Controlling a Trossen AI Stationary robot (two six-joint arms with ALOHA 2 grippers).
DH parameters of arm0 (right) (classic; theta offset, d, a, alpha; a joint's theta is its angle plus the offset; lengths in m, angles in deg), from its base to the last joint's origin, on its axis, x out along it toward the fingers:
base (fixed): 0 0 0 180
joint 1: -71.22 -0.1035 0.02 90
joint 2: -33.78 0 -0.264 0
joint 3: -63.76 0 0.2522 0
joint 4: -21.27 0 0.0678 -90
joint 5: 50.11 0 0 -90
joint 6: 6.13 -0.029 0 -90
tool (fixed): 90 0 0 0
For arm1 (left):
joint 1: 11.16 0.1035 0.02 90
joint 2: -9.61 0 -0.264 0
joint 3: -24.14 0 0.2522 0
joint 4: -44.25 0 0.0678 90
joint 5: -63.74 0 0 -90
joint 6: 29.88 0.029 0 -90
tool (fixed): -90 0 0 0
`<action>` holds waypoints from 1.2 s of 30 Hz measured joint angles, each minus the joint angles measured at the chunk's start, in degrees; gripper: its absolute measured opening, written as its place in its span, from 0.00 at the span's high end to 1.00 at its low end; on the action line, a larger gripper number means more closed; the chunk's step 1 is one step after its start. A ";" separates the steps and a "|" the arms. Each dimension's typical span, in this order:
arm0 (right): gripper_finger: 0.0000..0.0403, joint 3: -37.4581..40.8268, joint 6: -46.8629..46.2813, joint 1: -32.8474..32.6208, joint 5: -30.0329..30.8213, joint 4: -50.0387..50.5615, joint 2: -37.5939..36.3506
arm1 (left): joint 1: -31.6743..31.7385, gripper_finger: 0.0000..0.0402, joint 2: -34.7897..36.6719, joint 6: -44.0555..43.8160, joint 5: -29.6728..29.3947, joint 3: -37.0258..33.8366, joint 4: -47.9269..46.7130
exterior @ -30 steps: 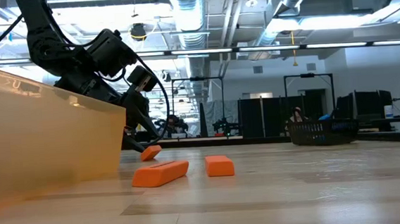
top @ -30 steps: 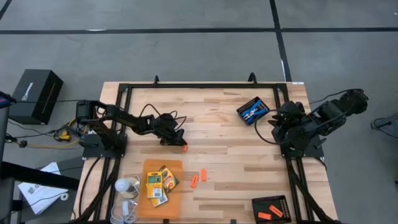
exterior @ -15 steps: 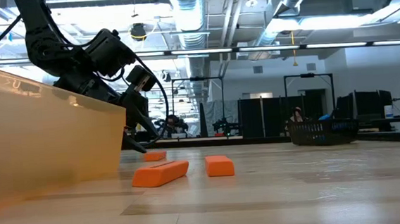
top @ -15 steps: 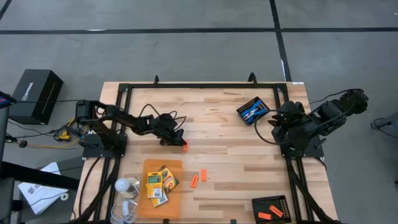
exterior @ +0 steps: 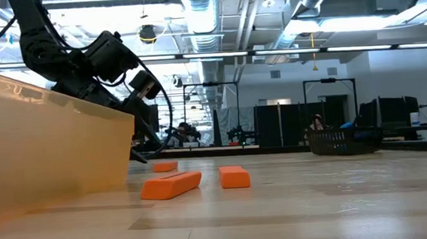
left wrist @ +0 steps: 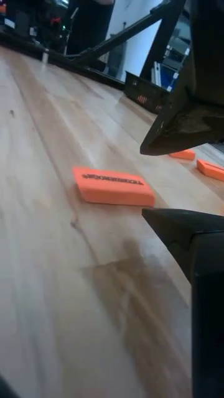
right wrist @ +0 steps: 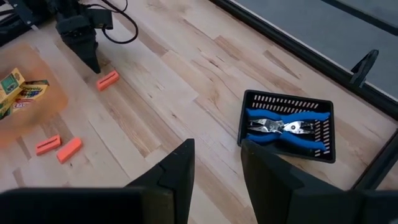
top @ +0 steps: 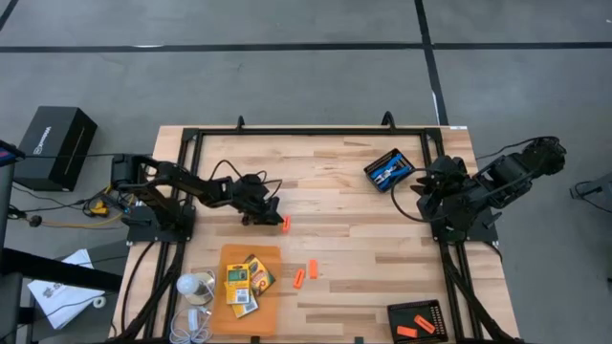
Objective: Pick & Place School Supplies
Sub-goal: Put the orange eraser into the bottom black bin
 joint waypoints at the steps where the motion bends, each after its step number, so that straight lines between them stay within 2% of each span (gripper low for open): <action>1: 0.69 0.00 0.40 0.00 0.00 -0.02 0.00 | 0.22 0.64 -0.01 0.16 -0.07 0.01 0.11; 19: 0.70 0.00 1.27 0.00 0.17 -0.43 0.00 | -0.60 0.67 -1.85 2.09 -1.92 3.60 1.88; 28: 0.70 0.00 0.16 0.00 -0.17 -1.17 0.00 | -2.44 0.67 -9.25 4.30 -0.20 7.31 2.59; 36: 0.70 0.00 0.16 0.00 -1.70 -1.33 0.00 | -2.39 0.67 -9.72 9.81 3.07 7.47 -1.49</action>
